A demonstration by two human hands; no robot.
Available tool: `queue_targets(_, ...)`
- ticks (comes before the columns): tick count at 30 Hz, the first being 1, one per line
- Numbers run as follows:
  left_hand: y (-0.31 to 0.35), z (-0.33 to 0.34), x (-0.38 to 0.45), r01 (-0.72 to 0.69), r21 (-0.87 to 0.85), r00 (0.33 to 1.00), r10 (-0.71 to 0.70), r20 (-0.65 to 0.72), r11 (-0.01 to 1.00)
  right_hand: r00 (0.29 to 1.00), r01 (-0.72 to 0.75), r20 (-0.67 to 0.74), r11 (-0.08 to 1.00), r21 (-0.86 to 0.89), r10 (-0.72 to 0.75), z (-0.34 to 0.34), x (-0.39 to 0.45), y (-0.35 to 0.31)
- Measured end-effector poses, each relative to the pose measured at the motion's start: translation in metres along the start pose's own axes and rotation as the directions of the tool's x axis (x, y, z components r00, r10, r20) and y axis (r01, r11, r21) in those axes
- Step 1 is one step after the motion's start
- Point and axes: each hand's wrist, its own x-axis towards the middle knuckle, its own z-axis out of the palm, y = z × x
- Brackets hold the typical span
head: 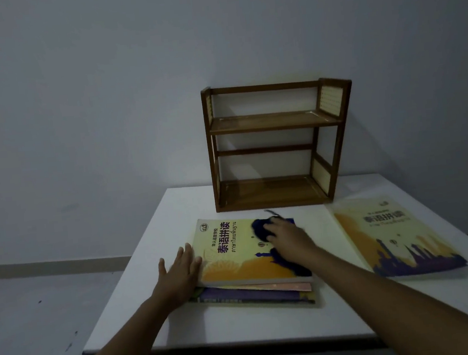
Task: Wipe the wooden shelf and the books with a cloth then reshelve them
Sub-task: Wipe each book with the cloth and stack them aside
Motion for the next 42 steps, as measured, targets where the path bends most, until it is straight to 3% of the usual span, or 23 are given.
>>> queue_targets(4,0.003,-0.005,-0.001,-0.038,0.121,0.999,0.034,0.033,0.992,0.996,-0.085,0.001,0.996,-0.037,0.085,-0.010,-0.015,0.027)
queue_targets(6,0.006,-0.012,-0.001,-0.030,0.125,0.999,0.034,-0.027,0.992,0.997,-0.077,-0.012,0.995,-0.059,0.076,-0.009,-0.017,0.027)
queue_targets(8,0.013,-0.019,-0.002,-0.121,0.265,0.976,0.164,-0.146,0.957,0.996,-0.086,-0.016,0.996,-0.040,0.085,-0.009,-0.017,0.028)
queue_targets(10,0.027,-0.023,-0.006,-0.282,0.339,0.906,0.365,-0.214,0.898,0.996,-0.089,-0.010,0.996,-0.006,0.089,-0.008,-0.016,0.030)
queue_targets(14,0.053,-0.026,-0.008,-0.439,0.378,0.875,0.483,-0.025,0.815,0.991,-0.136,0.012,0.985,0.107,0.135,-0.005,-0.013,0.035)
queue_targets(19,0.045,-0.028,0.007,-0.596,0.570,0.681,0.732,-0.014,0.565,0.989,-0.138,-0.018,0.967,0.215,0.145,-0.010,-0.013,0.047)
queue_targets(28,0.044,-0.026,0.016,-0.614,0.747,0.461,0.884,0.078,0.255,0.931,-0.314,-0.051,0.863,0.395,0.361,-0.021,-0.028,0.100)
queue_targets(31,0.050,-0.033,0.015,-0.605,0.737,0.471,0.882,0.026,0.301,0.910,-0.379,-0.020,0.848,0.370,0.415,-0.018,-0.038,0.114)
queue_targets(33,0.067,-0.053,0.014,-0.573,0.689,0.549,0.832,-0.080,0.445,0.911,-0.379,-0.015,0.851,0.363,0.412,-0.015,-0.041,0.120)
queue_targets(37,0.114,-0.117,0.029,-0.431,0.402,0.749,0.569,-0.339,0.808,0.915,-0.369,-0.021,0.859,0.355,0.402,-0.014,-0.039,0.124)
queue_targets(40,0.132,-0.163,0.042,-0.297,0.203,0.843,0.356,-0.404,0.933,0.910,-0.387,0.001,0.850,0.358,0.415,-0.016,-0.037,0.125)
queue_targets(42,0.134,-0.176,0.045,-0.268,-0.012,0.883,0.240,-0.404,0.963,0.907,-0.393,0.006,0.844,0.364,0.420,-0.016,-0.036,0.125)
